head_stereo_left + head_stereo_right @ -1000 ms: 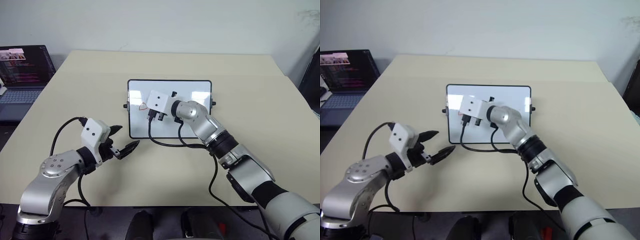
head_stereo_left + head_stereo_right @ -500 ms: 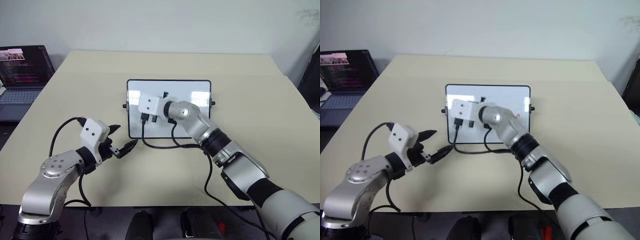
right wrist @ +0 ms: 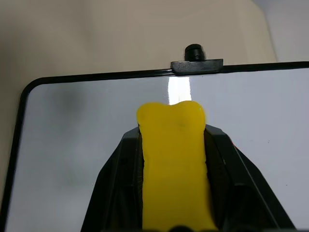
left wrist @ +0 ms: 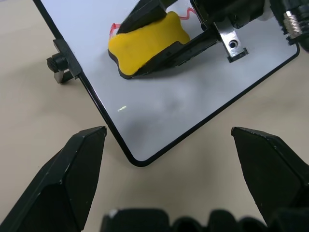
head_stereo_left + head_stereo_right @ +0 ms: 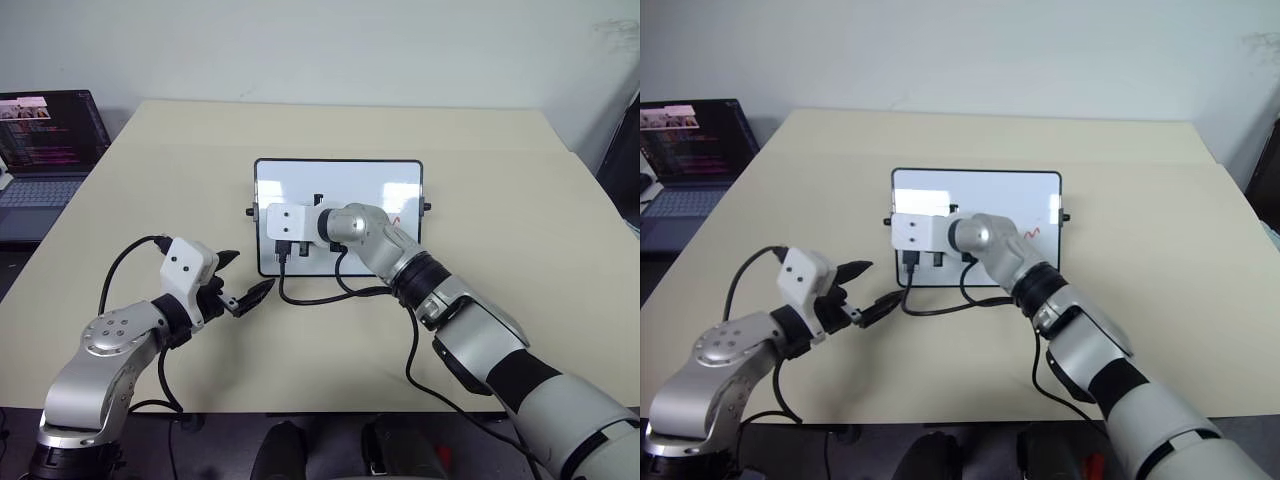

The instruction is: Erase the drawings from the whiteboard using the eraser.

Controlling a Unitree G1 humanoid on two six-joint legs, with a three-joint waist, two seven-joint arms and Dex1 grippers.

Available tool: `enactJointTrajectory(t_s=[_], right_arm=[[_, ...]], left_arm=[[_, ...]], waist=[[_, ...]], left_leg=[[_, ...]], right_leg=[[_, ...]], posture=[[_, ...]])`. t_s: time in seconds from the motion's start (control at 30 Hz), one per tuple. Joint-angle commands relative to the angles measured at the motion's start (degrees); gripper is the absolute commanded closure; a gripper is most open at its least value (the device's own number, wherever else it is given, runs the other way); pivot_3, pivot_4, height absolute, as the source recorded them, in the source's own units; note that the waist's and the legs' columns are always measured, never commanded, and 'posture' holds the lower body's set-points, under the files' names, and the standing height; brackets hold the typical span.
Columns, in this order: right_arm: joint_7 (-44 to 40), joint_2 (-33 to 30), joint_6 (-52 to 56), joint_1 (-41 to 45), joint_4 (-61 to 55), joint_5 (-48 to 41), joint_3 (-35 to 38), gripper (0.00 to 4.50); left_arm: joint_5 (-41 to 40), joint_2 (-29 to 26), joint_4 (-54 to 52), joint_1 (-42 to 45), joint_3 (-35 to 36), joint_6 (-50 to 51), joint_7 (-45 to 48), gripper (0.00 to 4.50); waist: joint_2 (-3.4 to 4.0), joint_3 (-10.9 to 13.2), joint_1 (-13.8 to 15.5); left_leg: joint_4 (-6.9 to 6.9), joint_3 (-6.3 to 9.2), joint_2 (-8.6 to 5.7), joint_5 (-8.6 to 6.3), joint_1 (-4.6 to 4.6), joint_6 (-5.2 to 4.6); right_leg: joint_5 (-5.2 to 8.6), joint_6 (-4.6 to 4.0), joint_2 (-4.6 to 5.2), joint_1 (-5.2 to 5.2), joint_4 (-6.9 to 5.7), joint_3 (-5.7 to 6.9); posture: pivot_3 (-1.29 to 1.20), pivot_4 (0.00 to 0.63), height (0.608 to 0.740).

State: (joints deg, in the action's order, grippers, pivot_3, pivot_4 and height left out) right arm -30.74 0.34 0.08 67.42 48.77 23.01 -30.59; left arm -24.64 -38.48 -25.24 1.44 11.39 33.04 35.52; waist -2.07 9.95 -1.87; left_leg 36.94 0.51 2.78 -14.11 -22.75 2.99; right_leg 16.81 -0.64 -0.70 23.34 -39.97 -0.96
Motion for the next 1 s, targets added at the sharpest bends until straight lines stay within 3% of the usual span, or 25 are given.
enactJointTrajectory(t_s=[0.03, 0.33, 0.63, 1.0], right_arm=[[4.6, -0.2, -1.2, 3.9, 2.4, 0.2, 2.9, 3.18], [-6.6, -2.3, 0.7, 0.3, 2.2, 1.8, -0.3, 3.18], [5.3, -2.4, -1.2, 4.9, 4.8, 1.3, 3.6, 3.18], [-7.9, -4.6, 1.5, -0.3, 1.9, 2.6, -0.5, 3.19]], left_arm=[[0.2, -0.1, -1.2, 0.8, 0.3, -1.0, 0.0, 0.0], [0.3, -0.1, -0.8, 1.8, -0.4, -1.1, 0.4, 0.0], [0.0, -0.2, -0.8, 1.8, -0.6, -1.1, 0.7, 0.0], [0.2, 0.1, 0.4, 3.2, -0.7, -1.4, 0.7, 0.0]], waist=[[0.0, 0.0, 0.0], [-0.01, 0.0, 0.0], [0.0, 0.0, 0.1], [-0.01, 0.0, 0.1]], left_leg=[[0.01, 0.0, 0.0, 0.0, 0.0, 0.0], [-0.01, 0.0, -0.01, 0.0, 0.05, 0.0], [0.02, 0.05, -0.02, 0.02, 0.13, 0.0], [0.0, 0.04, -0.02, 0.02, 0.21, -0.01]], right_leg=[[0.0, 0.0, 0.0, 0.0, 0.0, 0.0], [0.0, 0.0, 0.01, -0.06, 0.03, 0.0], [-0.03, -0.05, 0.0, -0.11, -0.05, 0.03], [-0.03, -0.05, 0.0, -0.17, -0.03, 0.03]], posture=[[0.0, 0.15, 0.74], [0.0, 0.15, 0.74], [0.0, 0.15, 0.74], [0.0, 0.15, 0.74]])
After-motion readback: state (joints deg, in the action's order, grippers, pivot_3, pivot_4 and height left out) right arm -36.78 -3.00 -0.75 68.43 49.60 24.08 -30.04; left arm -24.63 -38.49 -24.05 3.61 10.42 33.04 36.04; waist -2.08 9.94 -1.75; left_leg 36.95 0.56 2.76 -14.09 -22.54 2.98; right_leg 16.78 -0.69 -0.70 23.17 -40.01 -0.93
